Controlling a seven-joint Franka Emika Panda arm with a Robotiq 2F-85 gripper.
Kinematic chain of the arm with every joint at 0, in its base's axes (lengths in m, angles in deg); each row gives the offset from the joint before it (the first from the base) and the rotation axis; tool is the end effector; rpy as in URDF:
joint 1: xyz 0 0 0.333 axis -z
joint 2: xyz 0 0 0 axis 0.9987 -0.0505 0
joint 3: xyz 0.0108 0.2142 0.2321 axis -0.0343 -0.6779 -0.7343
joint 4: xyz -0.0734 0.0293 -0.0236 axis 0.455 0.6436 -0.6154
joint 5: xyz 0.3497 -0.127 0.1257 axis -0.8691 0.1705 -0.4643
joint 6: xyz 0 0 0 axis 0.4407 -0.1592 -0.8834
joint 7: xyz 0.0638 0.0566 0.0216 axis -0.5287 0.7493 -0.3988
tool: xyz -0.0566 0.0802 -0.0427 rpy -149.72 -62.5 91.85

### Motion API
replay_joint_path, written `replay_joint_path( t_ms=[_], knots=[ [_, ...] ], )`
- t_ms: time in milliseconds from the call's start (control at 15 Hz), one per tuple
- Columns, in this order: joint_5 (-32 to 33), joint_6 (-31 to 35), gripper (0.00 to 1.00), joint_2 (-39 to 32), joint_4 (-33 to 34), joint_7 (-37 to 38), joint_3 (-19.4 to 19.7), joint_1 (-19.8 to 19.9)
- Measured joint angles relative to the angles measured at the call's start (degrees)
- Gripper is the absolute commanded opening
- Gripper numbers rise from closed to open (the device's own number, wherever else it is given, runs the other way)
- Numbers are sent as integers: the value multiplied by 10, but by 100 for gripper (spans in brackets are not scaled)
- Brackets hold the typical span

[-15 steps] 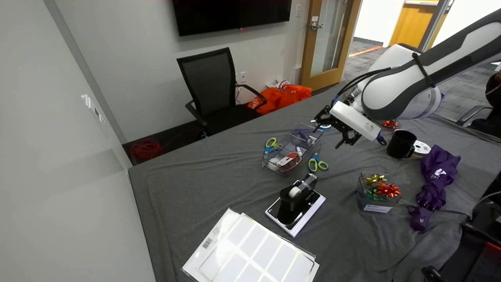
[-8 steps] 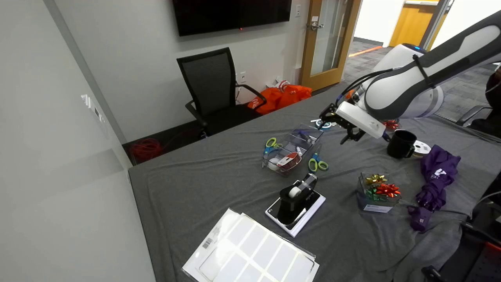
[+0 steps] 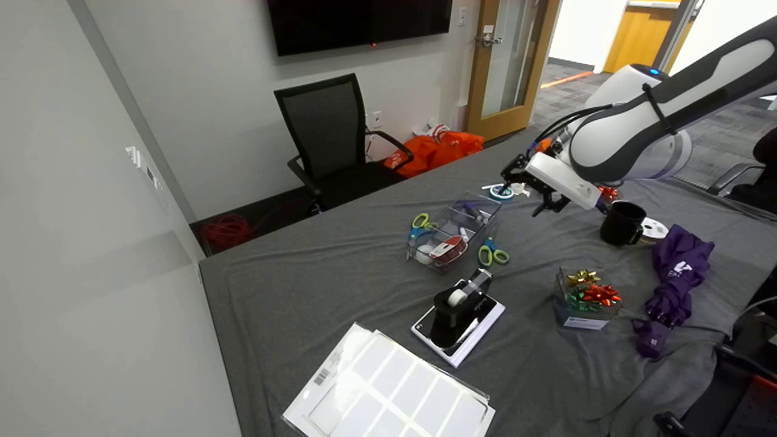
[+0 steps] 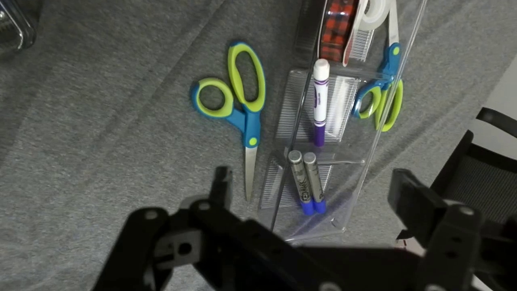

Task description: Move the tape dispenser to the left then move the blue and purple markers in the container on the left to the left.

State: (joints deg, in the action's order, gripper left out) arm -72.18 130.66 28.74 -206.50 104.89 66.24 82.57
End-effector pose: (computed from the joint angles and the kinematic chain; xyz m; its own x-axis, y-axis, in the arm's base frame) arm 0.5641 0.0073 0.2880 0.4322 -0.8938 0.1194 -0.7951 -0.4402 -0.4173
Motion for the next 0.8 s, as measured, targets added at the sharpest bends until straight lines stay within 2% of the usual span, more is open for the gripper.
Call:
replay_joint_path(
  t_ms=[333, 800],
  knots=[
    [-3, 1, 100, 0, 1, 0, -1, 0],
    [-43, 26, 100, -12, 26, 8, -8, 9]
  ],
)
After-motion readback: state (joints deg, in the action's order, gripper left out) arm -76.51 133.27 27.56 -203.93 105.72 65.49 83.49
